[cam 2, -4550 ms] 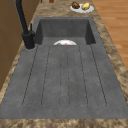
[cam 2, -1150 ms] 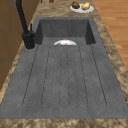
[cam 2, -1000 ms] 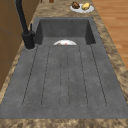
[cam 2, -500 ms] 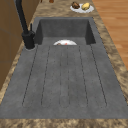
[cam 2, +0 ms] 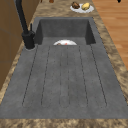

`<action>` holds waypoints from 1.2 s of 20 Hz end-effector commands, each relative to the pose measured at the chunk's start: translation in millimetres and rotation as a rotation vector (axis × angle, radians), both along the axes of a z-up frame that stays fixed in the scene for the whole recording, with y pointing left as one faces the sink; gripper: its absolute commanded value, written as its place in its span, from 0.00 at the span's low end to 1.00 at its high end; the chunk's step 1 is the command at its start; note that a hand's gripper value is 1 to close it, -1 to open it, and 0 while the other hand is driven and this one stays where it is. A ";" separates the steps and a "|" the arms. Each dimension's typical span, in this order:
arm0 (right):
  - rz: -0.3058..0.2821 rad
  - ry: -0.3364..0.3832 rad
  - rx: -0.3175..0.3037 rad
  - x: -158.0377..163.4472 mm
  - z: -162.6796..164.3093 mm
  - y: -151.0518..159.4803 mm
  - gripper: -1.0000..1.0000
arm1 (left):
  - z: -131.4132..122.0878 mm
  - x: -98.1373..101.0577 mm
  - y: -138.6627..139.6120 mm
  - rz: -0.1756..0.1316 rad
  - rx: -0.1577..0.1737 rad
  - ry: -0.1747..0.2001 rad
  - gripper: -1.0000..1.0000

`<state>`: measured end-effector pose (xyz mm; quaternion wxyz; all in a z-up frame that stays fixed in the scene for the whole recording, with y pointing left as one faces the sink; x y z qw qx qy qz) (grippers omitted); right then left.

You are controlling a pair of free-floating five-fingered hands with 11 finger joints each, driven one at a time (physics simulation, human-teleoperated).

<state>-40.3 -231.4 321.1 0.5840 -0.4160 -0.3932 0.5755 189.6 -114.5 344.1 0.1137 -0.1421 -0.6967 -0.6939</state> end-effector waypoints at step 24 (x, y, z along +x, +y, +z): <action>0.000 0.000 0.000 0.0 0.0 0.0 0.50 | -177.8 97.3 -39.8 0.051 -0.060 0.095 0.00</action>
